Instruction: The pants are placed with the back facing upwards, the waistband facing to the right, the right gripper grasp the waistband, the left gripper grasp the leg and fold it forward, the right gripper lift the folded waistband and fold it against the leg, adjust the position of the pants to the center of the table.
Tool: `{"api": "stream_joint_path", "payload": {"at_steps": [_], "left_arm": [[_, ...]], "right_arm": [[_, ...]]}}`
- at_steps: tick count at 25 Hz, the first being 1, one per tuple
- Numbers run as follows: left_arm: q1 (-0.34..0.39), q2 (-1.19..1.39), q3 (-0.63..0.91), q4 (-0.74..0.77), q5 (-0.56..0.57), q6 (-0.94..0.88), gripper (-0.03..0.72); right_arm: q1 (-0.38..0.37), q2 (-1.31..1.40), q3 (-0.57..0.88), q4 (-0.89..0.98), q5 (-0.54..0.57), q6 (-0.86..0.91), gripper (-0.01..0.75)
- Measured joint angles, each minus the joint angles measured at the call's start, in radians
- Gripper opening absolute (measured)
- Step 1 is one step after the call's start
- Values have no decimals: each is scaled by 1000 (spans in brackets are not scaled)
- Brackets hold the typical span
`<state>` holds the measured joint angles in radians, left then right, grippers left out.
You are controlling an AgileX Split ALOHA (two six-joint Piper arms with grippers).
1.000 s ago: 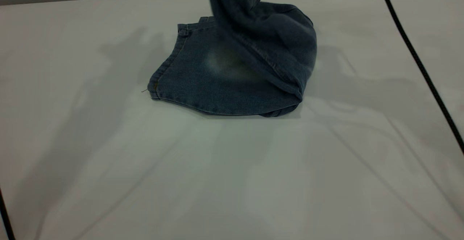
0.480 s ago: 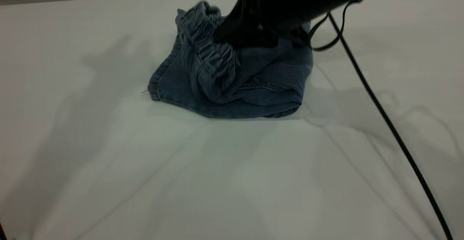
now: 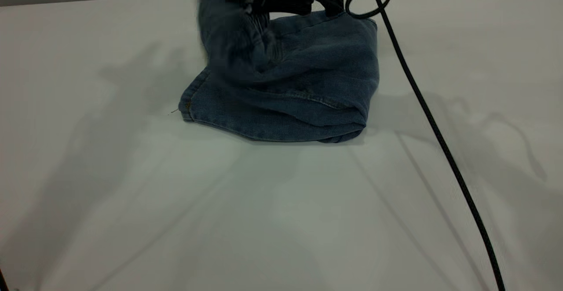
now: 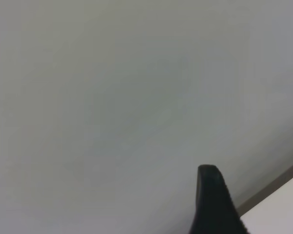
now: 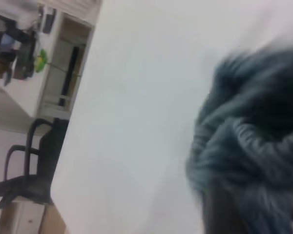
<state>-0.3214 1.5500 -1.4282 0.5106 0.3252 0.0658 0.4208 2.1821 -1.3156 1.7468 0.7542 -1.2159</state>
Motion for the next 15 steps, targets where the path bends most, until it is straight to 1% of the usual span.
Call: {"api": "stream_joint_path", "payload": {"at_steps": [2, 4, 5, 7, 9, 12, 15], "left_arm": [[0, 0, 0, 0, -1, 0, 378], [0, 0, 0, 1, -1, 0, 370], [0, 0, 0, 1, -1, 0, 366], [0, 0, 0, 1, -1, 0, 361], [0, 0, 0, 1, -1, 0, 360], [0, 0, 0, 1, -1, 0, 360], [0, 0, 0, 1, -3, 0, 360]], "right_arm": [[0, 0, 0, -2, -1, 0, 382], [0, 0, -6, -4, 29, 1, 489], [0, 0, -14, -5, 63, 1, 531], [0, 0, -34, -6, 135, 10, 575], [0, 0, -54, -5, 170, 47, 584], [0, 0, -90, -10, 166, 118, 568], [15, 0, -145, -79, 85, 238, 560]]}}
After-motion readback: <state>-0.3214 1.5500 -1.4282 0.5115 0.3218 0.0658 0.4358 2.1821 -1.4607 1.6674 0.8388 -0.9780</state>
